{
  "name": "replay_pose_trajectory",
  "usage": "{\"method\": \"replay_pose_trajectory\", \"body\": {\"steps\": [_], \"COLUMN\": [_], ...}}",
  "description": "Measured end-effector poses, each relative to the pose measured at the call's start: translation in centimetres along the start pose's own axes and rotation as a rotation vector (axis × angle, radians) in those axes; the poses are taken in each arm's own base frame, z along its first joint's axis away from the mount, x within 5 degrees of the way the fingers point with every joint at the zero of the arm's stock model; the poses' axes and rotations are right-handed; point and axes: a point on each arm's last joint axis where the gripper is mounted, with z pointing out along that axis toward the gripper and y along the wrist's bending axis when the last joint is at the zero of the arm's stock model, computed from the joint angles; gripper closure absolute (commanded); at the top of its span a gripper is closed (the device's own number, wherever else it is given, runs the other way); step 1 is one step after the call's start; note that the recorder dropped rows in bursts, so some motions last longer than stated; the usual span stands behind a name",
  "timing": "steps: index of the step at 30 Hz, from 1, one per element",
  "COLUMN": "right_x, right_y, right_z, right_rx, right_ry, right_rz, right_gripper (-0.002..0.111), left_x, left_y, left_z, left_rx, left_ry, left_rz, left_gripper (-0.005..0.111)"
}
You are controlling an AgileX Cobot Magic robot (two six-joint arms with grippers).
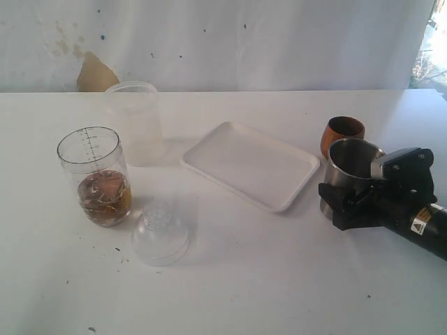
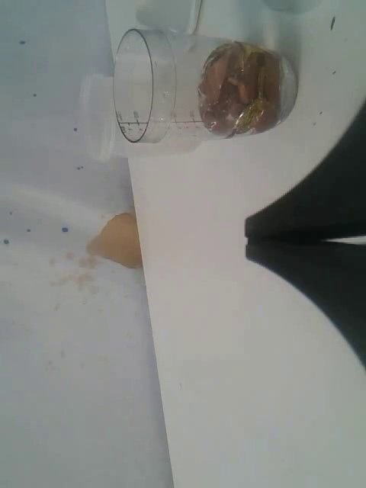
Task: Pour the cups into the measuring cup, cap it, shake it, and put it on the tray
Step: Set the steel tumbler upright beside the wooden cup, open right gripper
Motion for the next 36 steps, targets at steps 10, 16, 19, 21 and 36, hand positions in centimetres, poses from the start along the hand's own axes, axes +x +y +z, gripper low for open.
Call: {"method": "replay_pose_trajectory", "body": {"steps": [10,16,19,21,36], "right_x": [0.2,0.4,0.4,0.3,-0.1], "right_y": [-0.3,-0.4,-0.4,-0.4,-0.9], "right_z": [0.0,0.0,0.0,0.0,-0.7], "right_rx": [0.036,0.044,0.044,0.045,0.138], "right_ry": [0.001,0.03,0.03,0.028,0.031], "right_rz": [0.02,0.0,-0.004,-0.006,-0.011], "right_gripper": [0.032,0.003,0.003,0.003,0.003], "left_x": [0.0,0.0,0.0,0.0,0.0], "left_y": [0.0,0.0,0.0,0.0,0.0], "left_z": [0.0,0.0,0.0,0.0,0.0], "left_rx": [0.0,0.0,0.0,0.0,0.0], "left_ry": [0.0,0.0,0.0,0.0,0.0], "left_rz": [0.0,0.0,0.0,0.0,0.0], "left_gripper": [0.107,0.107,0.107,0.107,0.107]}}
